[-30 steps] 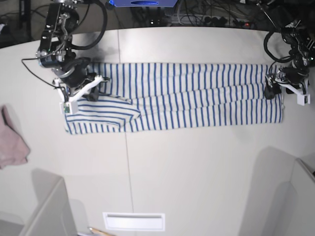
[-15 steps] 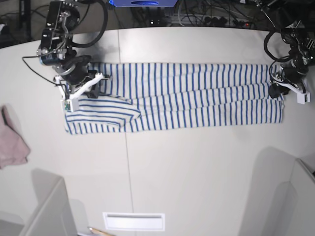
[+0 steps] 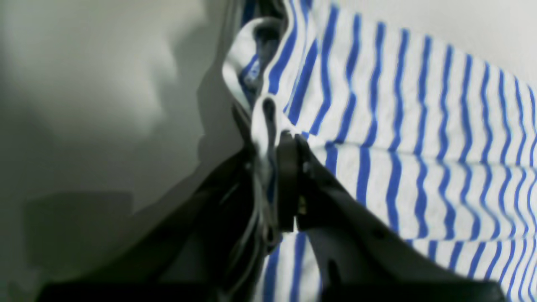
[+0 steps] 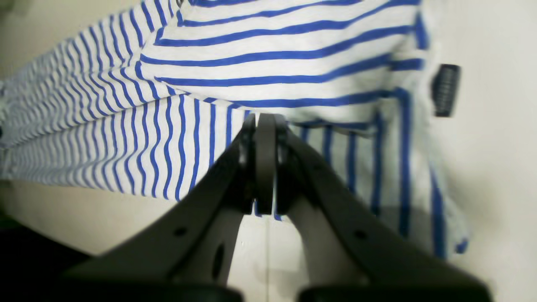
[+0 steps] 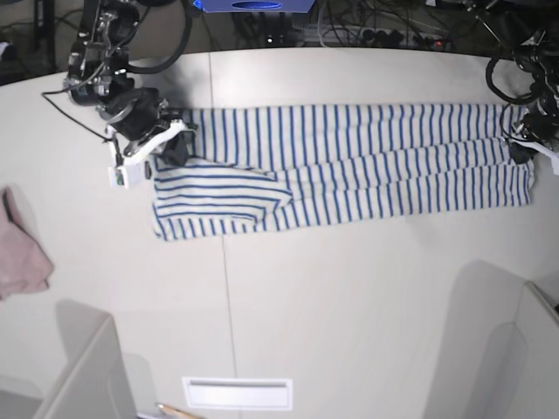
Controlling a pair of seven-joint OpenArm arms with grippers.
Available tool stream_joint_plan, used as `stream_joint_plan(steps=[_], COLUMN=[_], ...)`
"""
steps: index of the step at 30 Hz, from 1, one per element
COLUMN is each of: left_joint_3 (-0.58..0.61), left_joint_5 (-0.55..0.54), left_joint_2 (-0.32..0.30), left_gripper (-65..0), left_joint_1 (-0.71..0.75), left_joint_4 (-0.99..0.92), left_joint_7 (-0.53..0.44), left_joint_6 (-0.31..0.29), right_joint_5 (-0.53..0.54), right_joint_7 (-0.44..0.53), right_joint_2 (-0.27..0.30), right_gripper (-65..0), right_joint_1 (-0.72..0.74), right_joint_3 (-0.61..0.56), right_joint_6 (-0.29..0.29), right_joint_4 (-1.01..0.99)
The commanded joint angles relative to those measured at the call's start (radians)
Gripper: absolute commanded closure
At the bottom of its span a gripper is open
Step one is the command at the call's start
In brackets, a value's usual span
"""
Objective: Fold the T-shirt properly
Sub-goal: 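Lift the strip end with the left gripper and move it toward the right gripper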
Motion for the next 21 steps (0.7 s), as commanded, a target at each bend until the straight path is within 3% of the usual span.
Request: stream_joint_plan(steps=[1, 6, 10, 17, 21], left_joint_3=[0.003, 0.019, 0.101, 0.334, 0.412], left_joint_5=[-0.031, -0.029, -0.027, -0.031, -0.031], left_joint_2=[-0.022, 0.006, 0.030, 0.057, 0.095], left_gripper=[0.0, 0.0, 0.0, 0.0, 0.0], left_joint_1=[0.007, 0.112, 0.182, 0.263, 0.261], left_joint_4=[0.064, 0.282, 0.414, 0.591, 0.626], left_joint_7=[-0.032, -0.032, -0.029, -0.031, -0.029], left_joint_6=[-0.013, -0.013, -0.004, 0.168, 0.202], right_joint_5=[0.036, 0.050, 0.050, 0.050, 0.048], right_joint_7=[0.020, 0.020, 0.020, 0.020, 0.020], right_joint_2=[0.009, 0.008, 0.008, 0.009, 0.009], right_gripper=[0.0, 0.0, 0.0, 0.0, 0.0], right_joint_1=[0.012, 0.027, 0.028, 0.030, 0.032], right_joint_3=[0.002, 0.002, 0.002, 0.002, 0.002], right_joint_6=[0.005, 0.005, 0.005, 0.003, 0.003], right_joint_4=[0.016, 0.001, 0.001, 0.001, -0.041])
